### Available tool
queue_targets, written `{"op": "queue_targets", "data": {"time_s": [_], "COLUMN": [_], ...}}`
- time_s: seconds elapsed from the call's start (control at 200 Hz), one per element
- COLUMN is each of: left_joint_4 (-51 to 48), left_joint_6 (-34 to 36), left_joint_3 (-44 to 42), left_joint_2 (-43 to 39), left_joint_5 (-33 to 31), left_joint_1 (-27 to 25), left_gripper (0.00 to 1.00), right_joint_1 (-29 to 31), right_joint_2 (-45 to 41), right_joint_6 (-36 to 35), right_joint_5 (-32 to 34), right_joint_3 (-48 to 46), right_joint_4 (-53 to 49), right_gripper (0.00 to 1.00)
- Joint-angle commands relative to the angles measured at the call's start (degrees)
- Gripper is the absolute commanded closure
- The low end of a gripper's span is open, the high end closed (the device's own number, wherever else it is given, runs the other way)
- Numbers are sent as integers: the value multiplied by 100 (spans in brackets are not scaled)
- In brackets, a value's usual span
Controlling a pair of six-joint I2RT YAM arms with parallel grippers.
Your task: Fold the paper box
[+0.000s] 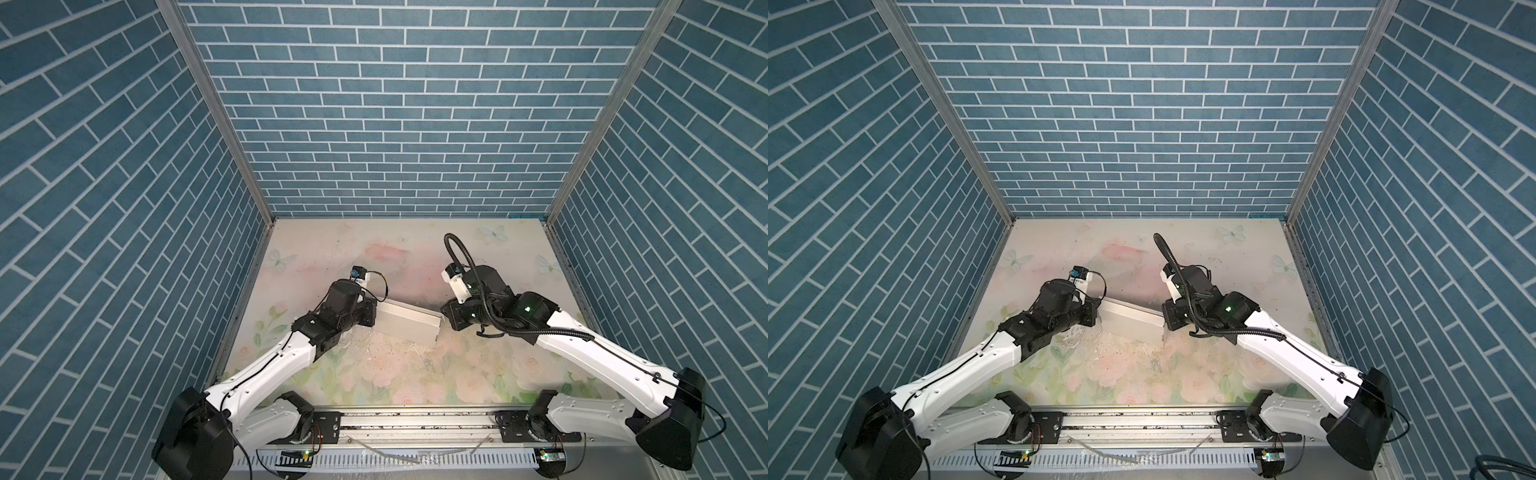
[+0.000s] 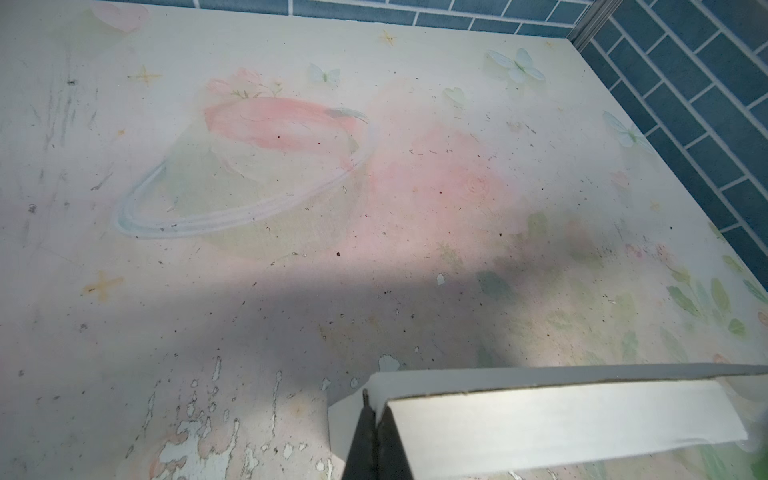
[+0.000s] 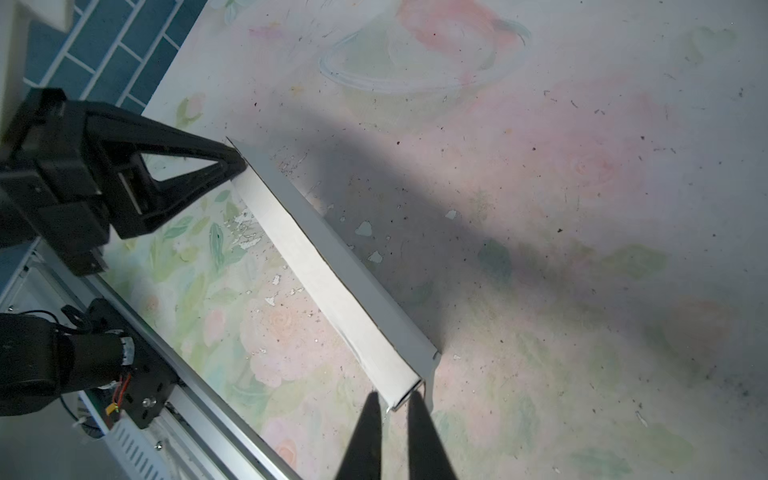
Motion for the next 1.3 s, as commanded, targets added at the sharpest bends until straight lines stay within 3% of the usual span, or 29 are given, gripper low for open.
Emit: {"op": "queue_targets", "data": {"time_s": [0.0, 0.44, 0.79, 1.295], "left_joint_4": [-875, -835, -829, -860], "left_joint_6": [-7, -19, -18, -13], "left_joint_3": [-70, -145, -154, -145], "left_joint_2": [134, 113, 143, 151], "left_joint_5": [-8, -22, -7, -17], "left_joint_1": [-74, -104, -123, -122], "left_gripper": [100, 100, 100, 100], "right_joint_1": [30, 27, 3, -17], "right_joint_2": [233, 432, 720, 802], "right_joint_6": [603, 1582, 1686, 1713], "right_joint_5": [165, 40, 73, 8], "right_joint_3": [652, 378, 228, -12], "right_joint_4": [-818, -686, -561, -509], "right_gripper": [82, 84, 80, 83]}}
